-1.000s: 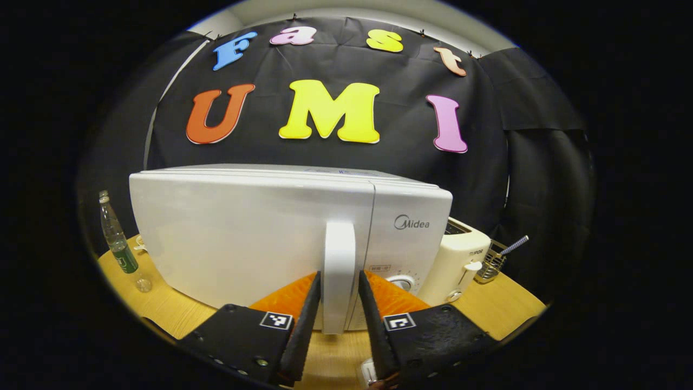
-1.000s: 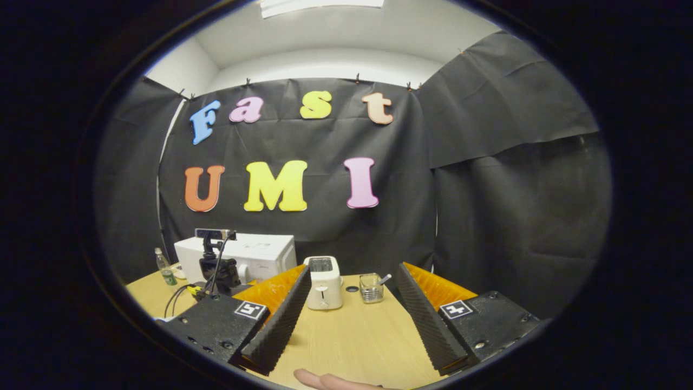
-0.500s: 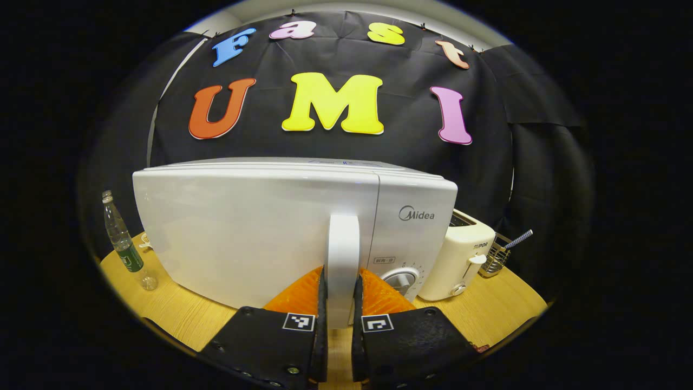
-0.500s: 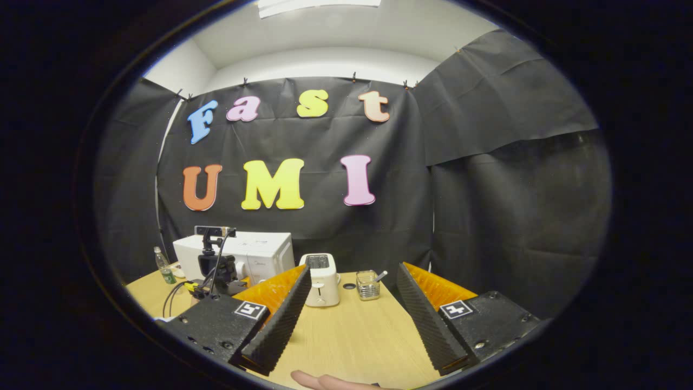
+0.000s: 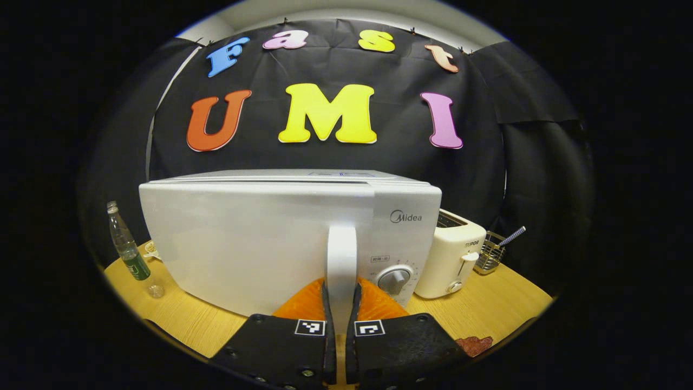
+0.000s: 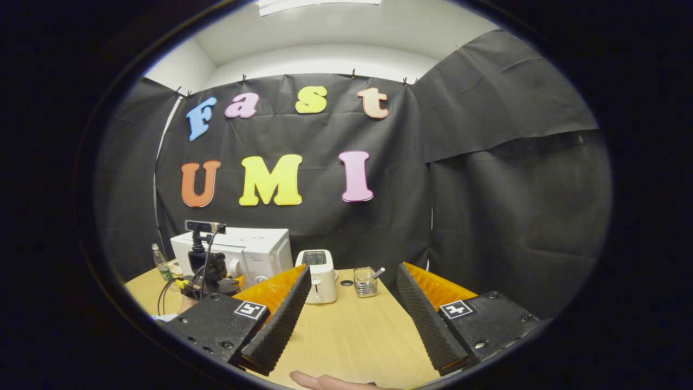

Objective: Open the microwave oven with the left hand, put the food in, and close the microwave oven.

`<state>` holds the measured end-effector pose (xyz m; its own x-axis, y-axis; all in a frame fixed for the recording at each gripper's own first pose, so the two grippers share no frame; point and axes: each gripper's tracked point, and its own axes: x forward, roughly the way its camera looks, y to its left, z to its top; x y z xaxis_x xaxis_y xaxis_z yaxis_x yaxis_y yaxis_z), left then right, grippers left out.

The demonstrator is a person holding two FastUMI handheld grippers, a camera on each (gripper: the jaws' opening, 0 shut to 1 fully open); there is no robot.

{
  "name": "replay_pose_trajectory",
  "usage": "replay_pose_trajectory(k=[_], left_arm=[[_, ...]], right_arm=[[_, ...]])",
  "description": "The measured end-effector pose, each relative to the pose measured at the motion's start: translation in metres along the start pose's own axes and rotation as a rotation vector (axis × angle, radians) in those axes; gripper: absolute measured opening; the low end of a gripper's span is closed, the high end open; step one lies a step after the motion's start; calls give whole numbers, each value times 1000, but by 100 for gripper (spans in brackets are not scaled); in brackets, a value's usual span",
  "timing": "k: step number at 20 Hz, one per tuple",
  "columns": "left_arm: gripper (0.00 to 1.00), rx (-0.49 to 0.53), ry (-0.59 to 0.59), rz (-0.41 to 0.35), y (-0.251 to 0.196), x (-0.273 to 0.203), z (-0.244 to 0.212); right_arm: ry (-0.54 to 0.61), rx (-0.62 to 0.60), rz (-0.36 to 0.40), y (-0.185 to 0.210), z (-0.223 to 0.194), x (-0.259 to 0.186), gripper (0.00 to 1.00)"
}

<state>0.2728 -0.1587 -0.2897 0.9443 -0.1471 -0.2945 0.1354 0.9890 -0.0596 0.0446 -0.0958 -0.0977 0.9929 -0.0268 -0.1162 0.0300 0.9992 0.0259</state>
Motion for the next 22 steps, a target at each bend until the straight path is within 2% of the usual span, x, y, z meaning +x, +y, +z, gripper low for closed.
replay_pose_trajectory(k=[1, 2, 3, 4, 5, 6, 7, 8, 9, 10, 11, 12, 14, 16, 17, 18, 20, 21, 22], left_arm=[[6, -8, -24, -22, 0, -10, -3], [6, -21, -33, -46, 2, -24, -4], [6, -31, -36, -65, 6, -40, -7], [6, -29, -43, -78, 11, -53, -10], [6, -22, -45, -83, 17, -68, -13], [6, -21, -47, -85, 23, -80, -17], [6, -22, -49, -84, 30, -92, -20], [7, -20, -53, -82, 37, -105, -21], [7, -13, -47, -81, 44, -116, -24], [7, -8, -46, -80, 51, -126, -27], [7, -6, -47, -73, 59, -136, -29], [12, 1, -52, -69, 65, -144, -30], [12, 6, -60, -56, 83, -162, -34], [11, -3, -61, -42, 101, -178, -39], [2, -1, -59, -38, 111, -187, -41], [17, 2, -54, -29, 122, -196, -46], [27, 16, -25, 19, 153, -213, -60], [26, 23, -6, 31, 166, -225, -67], [40, 25, 12, 46, 179, -235, -75]], right_arm=[[7, 3, -1, -1, -3, 0, 100], [11, 6, 1, -1, -5, -2, 93], [14, 8, 2, 0, -6, -2, 100], [20, 7, -1, 0, -8, -4, 94], [26, 5, -3, 1, -9, -4, 93], [27, 4, 0, 4, -10, -7, 93], [24, 3, 6, 8, -10, -11, 100], [23, 0, 10, 11, -10, -14, 94], [22, -4, 16, 15, -10, -18, 100], [21, -11, 23, 20, -10, -21, 93], [21, -17, 28, 24, -11, -25, 100], [20, -25, 35, 30, -11, -27, 100], [15, -40, 46, 40, -11, -31, 100], [14, -53, 60, 50, -13, -34, 100], [17, -57, 68, 55, -15, -34, 94], [20, -59, 74, 60, -18, -33, 100], [36, -66, 81, 68, -24, -28, 100], [46, -70, 86, 73, -30, -25, 100], [57, -74, 92, 79, -35, -21, 100]])
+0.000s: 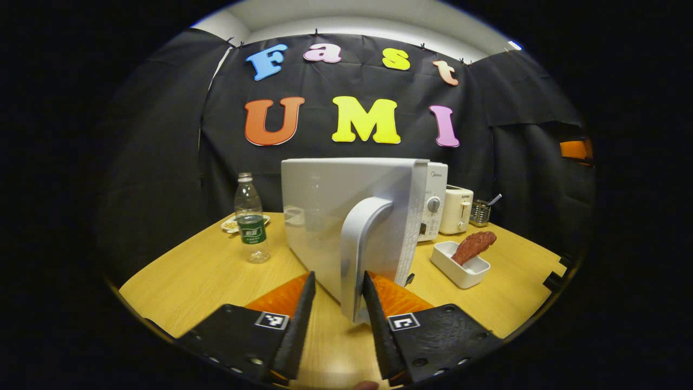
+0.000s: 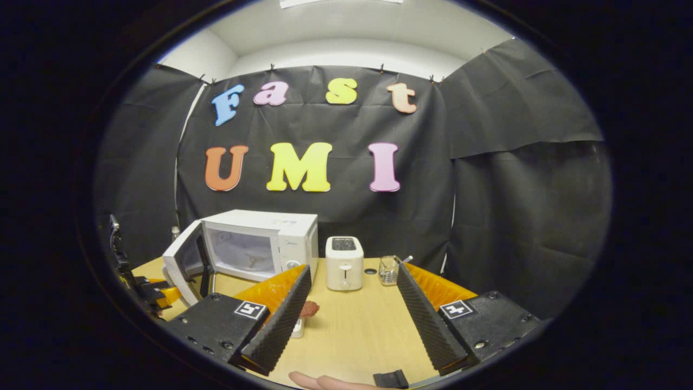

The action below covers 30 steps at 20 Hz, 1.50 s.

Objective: Open the microwave oven with the left hand, put the food in, and close the microwave oven.

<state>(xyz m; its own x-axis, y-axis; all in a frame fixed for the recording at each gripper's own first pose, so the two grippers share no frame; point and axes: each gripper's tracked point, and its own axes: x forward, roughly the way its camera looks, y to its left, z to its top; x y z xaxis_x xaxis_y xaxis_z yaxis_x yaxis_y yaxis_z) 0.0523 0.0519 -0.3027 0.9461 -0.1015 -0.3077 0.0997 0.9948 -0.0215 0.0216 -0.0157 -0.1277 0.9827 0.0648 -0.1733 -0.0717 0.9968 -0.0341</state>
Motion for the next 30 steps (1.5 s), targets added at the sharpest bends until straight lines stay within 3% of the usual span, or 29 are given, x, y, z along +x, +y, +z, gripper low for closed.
replay_pose_trajectory(k=[1, 2, 3, 5, 6, 7, 8, 13, 14, 15, 16, 17, 19, 20, 21, 22, 23, 24, 25, 26, 29, 30], left_arm=[[52, -5, 0, 20, 13, -10, -4], [86, -11, -9, 38, 26, -20, -5], [90, -11, -14, 59, 35, -31, -7], [91, -11, -40, 107, 56, -50, -3], [91, -19, -55, 116, 61, -58, 2], [91, -22, -65, 121, 62, -67, 6], [91, -27, -74, 127, 64, -75, 13], [91, -38, -150, 153, 61, -101, 62], [91, -36, -167, 167, 61, -103, 75], [91, -30, -181, 174, 59, -105, 87], [91, -19, -194, 173, 54, -107, 98], [90, -9, -207, 171, 48, -107, 110], [90, 10, -237, 162, 36, -108, 133], [90, 20, -251, 151, 27, -106, 143], [90, 30, -259, 143, 19, -103, 152], [90, 36, -270, 141, 13, -103, 161], [91, 36, -278, 134, 5, -103, 170], [91, 30, -288, 119, -3, -103, 178], [91, 20, -298, 100, -13, -104, 187], [91, 15, -308, 86, -20, -105, 194], [91, 7, -304, 73, -34, -105, 203], [91, 5, -304, 62, -40, -107, 207]], right_arm=[[14, -2, 6, 6, -5, 3, 100], [29, -1, 15, 12, -12, 8, 100], [46, 3, 28, 18, -17, 12, 100], [81, 7, 49, 31, -27, 19, 100], [95, 6, 57, 36, -31, 23, 94], [105, 2, 62, 40, -33, 28, 94], [111, -3, 66, 43, -35, 31, 100], [141, -45, 75, 51, -46, 54, 100], [154, -43, 81, 52, -49, 60, 94], [171, -39, 90, 53, -54, 66, 94], [196, -32, 104, 56, -61, 72, 94], [221, -22, 125, 58, -66, 78, 100], [282, -13, 170, 63, -81, 94, 100], [323, -9, 193, 65, -92, 102, 94], [369, 0, 219, 66, -101, 108, 100], [414, 20, 245, 68, -111, 115, 94], [459, 47, 275, 71, -120, 119, 100], [503, 75, 299, 72, -128, 124, 94], [541, 102, 322, 74, -135, 127, 100], [579, 121, 333, 74, -141, 133, 99], [694, 210, 393, 76, -158, 146, 94], [736, 270, 440, 82, -161, 148, 80]])
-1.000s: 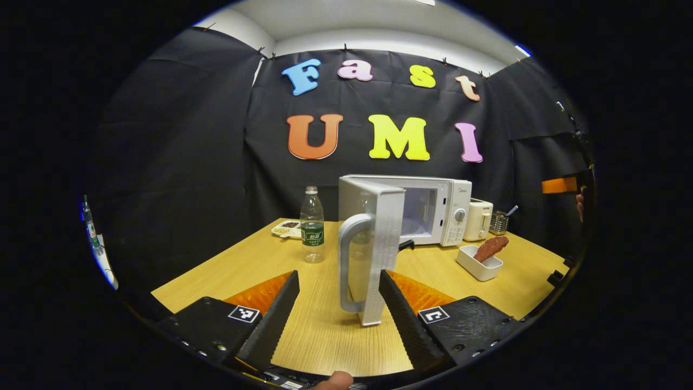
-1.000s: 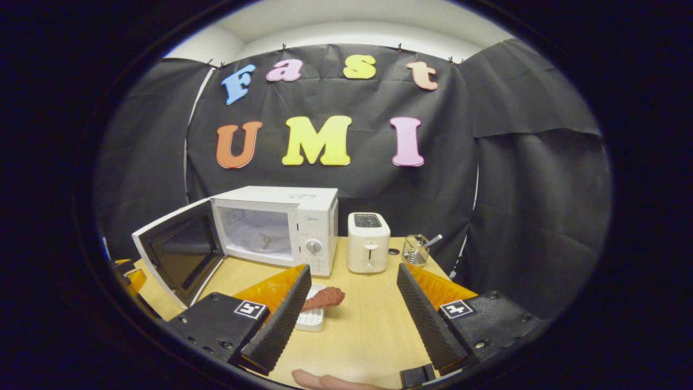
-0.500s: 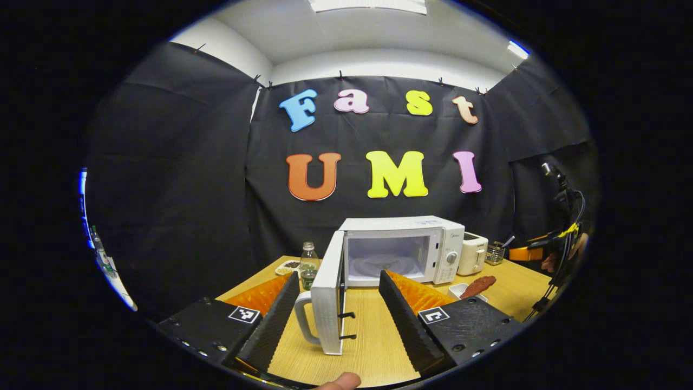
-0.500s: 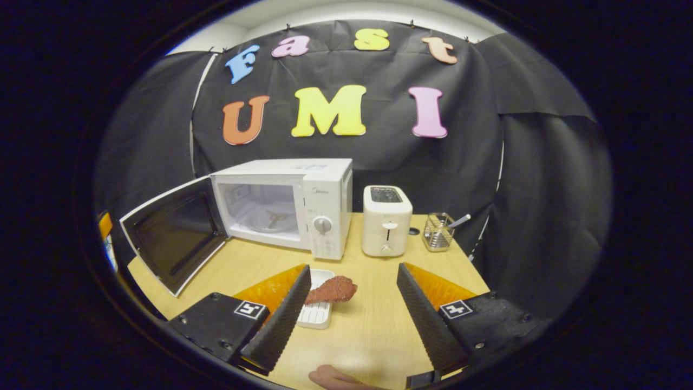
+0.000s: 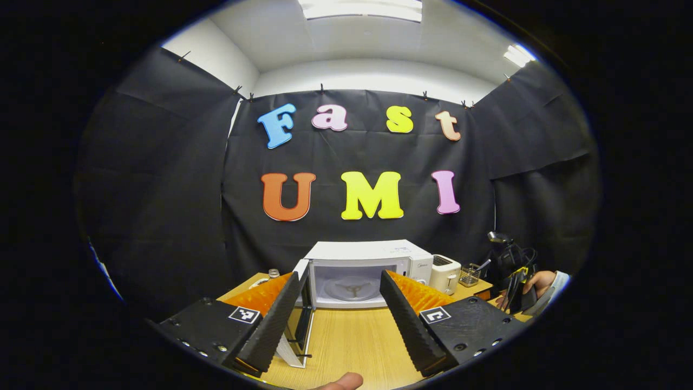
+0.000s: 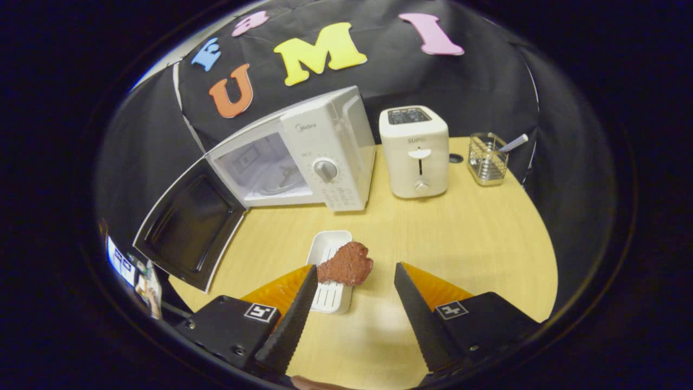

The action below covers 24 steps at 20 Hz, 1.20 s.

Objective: Open the microwave oven with the left hand, put the food in, and close the microwave oven.

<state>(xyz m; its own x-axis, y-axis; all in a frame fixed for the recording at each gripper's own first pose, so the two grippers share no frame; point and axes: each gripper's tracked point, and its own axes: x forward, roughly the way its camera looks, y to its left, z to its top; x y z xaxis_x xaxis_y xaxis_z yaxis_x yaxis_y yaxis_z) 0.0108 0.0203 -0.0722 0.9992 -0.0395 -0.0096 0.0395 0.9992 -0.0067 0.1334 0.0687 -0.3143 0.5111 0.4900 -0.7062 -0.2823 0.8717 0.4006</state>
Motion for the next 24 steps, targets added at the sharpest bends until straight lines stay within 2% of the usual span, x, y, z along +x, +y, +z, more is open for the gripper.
replay_pose_trajectory(k=[1, 2, 5, 6, 8, 10, 11, 18, 24], left_arm=[[91, -3, -1, -11, -5, -3, 3], [91, -5, 10, -16, -7, -4, 1], [91, -29, 52, -33, -14, -12, -4], [91, -30, 59, -36, -14, -14, -6], [91, -31, 73, -17, -6, -18, -11], [91, -27, 80, 2, 0, -21, -15], [91, -27, 84, 8, 3, -23, -16], [90, -64, 95, -8, 11, -38, -22], [90, -47, 113, -22, 14, -46, -34]], right_arm=[[42, 47, 61, 5, -4, 4, 77], [71, 83, 92, 3, -4, 9, 69], [101, 149, 80, -22, -1, 37, 61], [114, 192, 122, -19, -3, 43, 61], [151, 299, 240, -4, -9, 48, 24], [130, 296, 242, -4, -12, 47, 6], [115, 272, 229, -4, -12, 42, 14], [-11, 31, 117, 23, -11, -10, 13], [-123, -208, 8, 70, -14, -29, 13]])
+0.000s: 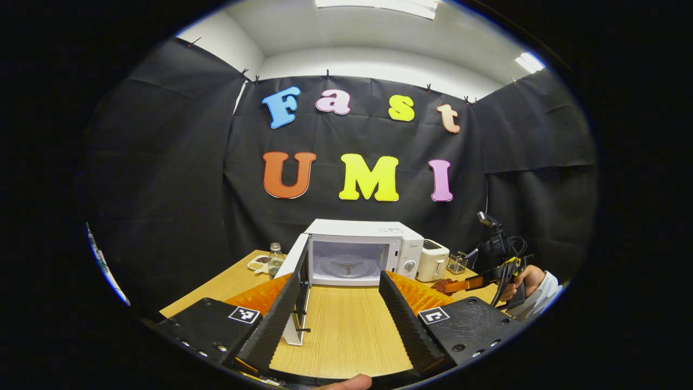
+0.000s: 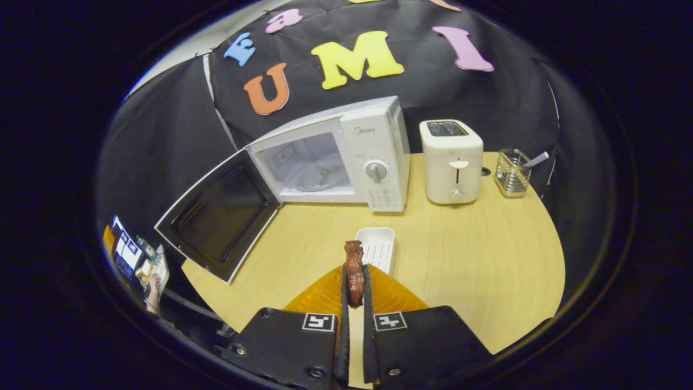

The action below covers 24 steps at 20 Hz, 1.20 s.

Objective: Open the microwave oven with the left hand, put the food in, and close the microwave oven.

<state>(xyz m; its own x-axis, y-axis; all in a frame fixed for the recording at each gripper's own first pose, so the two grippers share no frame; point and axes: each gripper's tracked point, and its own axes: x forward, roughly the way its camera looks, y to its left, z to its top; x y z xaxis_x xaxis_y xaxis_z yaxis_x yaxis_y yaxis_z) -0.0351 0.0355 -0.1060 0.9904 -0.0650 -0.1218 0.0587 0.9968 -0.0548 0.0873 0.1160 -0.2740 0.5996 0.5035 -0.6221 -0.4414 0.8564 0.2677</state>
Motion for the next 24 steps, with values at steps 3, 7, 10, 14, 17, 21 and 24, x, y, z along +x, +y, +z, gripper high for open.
replay_pose_trajectory(k=[3, 7, 10, 14, 17, 21, 24], left_arm=[[91, 20, -6, 0, 3, -1, 0], [90, 34, -16, -6, 7, -6, -2], [90, 16, -19, 3, 16, -6, -6], [91, -1, -4, 19, 32, -5, -15], [90, 10, -33, 29, 42, -7, -13], [90, 0, -35, 34, 57, 0, -17], [90, -10, -7, 48, 71, 11, -27]], right_arm=[[-45, -74, 5, 33, 3, 8, 13], [-115, -160, -23, 68, 16, 32, 13], [-203, -154, -97, 82, 40, 59, 13], [-336, -133, -177, 101, 79, 100, 13], [-381, -122, -191, 120, 97, 136, 13], [-389, -108, -188, 141, 112, 191, 13], [-416, -97, -195, 148, 130, 223, 13]])
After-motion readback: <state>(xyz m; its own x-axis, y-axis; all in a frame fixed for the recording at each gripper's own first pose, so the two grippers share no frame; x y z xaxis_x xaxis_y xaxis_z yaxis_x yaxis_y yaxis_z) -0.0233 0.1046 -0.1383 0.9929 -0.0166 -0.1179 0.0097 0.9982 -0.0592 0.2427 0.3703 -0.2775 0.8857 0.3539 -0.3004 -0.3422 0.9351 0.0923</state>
